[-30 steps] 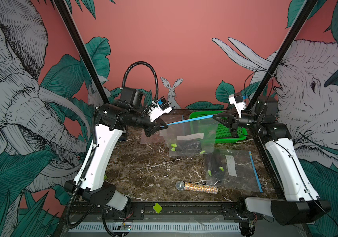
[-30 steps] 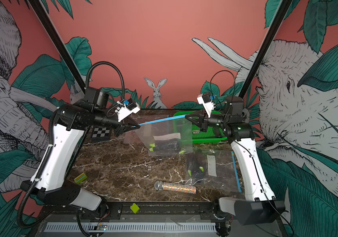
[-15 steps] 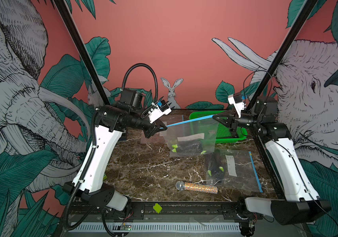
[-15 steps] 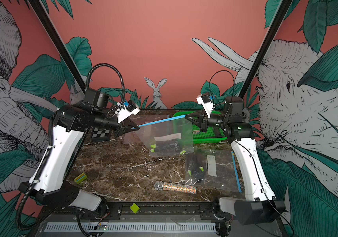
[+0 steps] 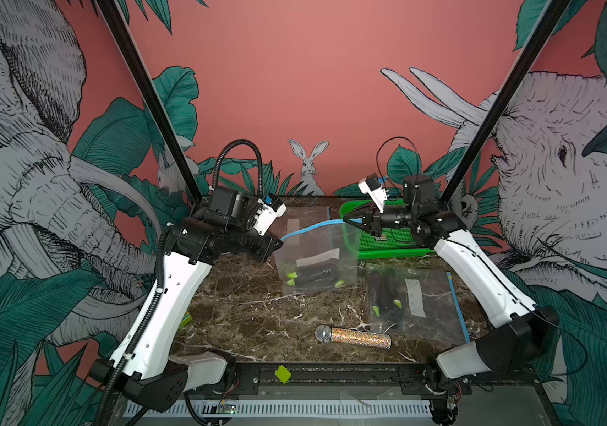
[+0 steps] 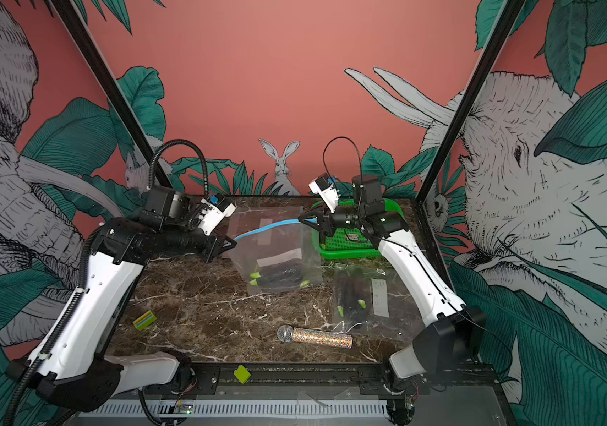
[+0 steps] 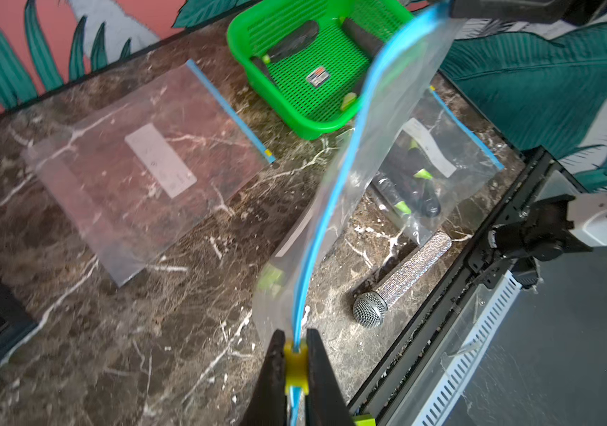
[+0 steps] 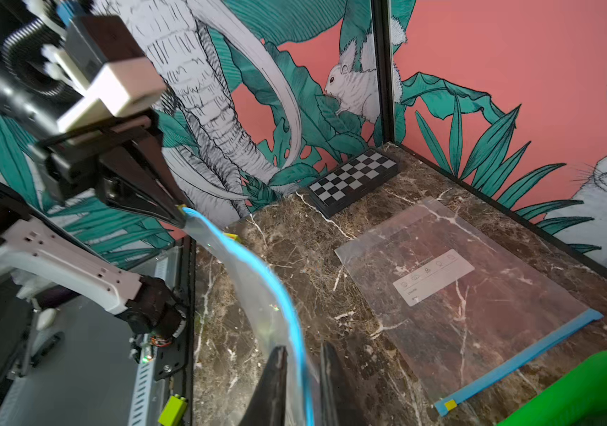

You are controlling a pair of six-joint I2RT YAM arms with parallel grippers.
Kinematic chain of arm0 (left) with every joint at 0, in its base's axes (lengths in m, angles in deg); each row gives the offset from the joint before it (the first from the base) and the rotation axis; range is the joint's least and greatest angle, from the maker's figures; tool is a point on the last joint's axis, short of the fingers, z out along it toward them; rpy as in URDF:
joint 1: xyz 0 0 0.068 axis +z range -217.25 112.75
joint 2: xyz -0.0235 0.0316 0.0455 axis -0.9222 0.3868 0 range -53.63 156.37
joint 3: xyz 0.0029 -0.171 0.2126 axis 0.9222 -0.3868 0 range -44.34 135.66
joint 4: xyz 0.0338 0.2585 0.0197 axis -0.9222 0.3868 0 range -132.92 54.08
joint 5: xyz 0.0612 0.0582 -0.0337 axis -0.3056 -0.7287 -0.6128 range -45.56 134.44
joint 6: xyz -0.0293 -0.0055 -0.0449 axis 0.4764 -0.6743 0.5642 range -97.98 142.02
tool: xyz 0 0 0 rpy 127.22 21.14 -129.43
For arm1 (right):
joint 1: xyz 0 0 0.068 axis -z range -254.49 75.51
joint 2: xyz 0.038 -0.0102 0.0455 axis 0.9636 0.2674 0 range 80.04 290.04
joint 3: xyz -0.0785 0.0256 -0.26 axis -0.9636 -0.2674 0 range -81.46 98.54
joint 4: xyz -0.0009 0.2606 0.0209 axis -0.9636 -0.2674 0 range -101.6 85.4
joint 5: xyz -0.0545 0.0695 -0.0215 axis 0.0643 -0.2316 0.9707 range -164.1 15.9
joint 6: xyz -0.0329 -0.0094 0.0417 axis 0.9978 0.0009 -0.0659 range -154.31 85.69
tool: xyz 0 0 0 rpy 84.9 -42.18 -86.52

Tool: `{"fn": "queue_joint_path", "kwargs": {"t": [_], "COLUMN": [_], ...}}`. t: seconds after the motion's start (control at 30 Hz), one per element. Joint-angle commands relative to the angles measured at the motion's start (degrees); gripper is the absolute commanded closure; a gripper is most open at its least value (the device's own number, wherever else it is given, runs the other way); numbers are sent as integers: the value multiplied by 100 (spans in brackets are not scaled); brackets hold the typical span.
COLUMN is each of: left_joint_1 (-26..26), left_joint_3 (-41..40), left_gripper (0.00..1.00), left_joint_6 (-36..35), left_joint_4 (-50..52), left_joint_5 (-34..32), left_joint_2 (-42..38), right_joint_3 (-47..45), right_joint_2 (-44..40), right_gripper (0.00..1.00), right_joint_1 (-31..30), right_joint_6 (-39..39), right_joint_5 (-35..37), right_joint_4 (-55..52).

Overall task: Place the eggplant in a zip-top bag and seal the zipper
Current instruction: Zip the zipper on the zipper food storage bag, then place the zipper food storage bag at the center of the board.

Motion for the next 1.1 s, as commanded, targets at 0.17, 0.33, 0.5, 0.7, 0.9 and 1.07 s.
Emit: {"fn": "queue_joint_path", "kwargs": {"t": [0.17,0.33,0.5,0.7,0.9,1.07], "left_joint_1": [45,87,87,154,709,1284], "left_joint_3": [-360,-396,-291,-527,-1489,-2175], "left_gripper": [100,100,100,100,100,98], "left_joint_6": [2042,2451,3003,3963,4850,5053], "left_joint_4": [501,555,459,-237,-843,-1179], "left_joint_5": [-2402,-2774,-3092,-3126,-2384,-1691], "left_joint_2": [-896,-1069,-1190,-1642,-2157,-2323], "right_joint_3": [279,258,11,-236,-274,-313], "right_joint_2": [510,513,404,271,301,363], "right_gripper": [60,54,48,46,45,45], "right_joint_1": [-163,-161,-57,162,211,211], "right_joint_6": [-603,-676,-879,-1226,-1276,-1327], "right_joint_5": [415,522,705,616,554,529], "right_joint_4": [788,833,1047,1418,1418,1448]}}
